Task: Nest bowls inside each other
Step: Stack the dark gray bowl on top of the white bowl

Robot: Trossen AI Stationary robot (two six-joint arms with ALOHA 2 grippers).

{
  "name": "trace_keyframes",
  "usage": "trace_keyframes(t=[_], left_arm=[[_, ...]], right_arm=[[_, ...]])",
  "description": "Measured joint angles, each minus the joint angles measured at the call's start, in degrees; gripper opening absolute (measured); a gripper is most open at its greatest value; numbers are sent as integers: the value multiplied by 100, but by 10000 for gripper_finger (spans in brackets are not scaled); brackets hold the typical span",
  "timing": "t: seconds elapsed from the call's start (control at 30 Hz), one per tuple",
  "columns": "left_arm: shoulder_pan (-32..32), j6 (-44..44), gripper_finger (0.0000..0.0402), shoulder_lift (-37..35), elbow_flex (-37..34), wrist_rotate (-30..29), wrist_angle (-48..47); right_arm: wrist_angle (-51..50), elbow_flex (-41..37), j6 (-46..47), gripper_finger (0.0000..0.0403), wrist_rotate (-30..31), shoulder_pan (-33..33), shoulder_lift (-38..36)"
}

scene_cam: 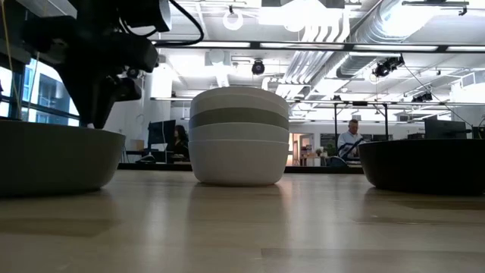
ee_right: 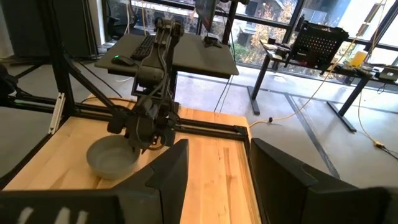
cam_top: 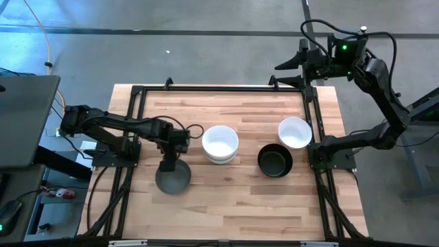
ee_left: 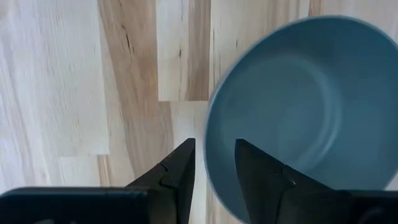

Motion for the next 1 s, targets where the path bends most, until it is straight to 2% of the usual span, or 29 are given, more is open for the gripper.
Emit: trace_keyframes(t=[0.5,1.0], left_arm=[[2,-105,104,33,-315,87,426],[1,-57,104,37,-317,87,608]], right_arm=[[-135,-2,13,165,-2,2,0],[-133,-2,59,165,-2,0,0]])
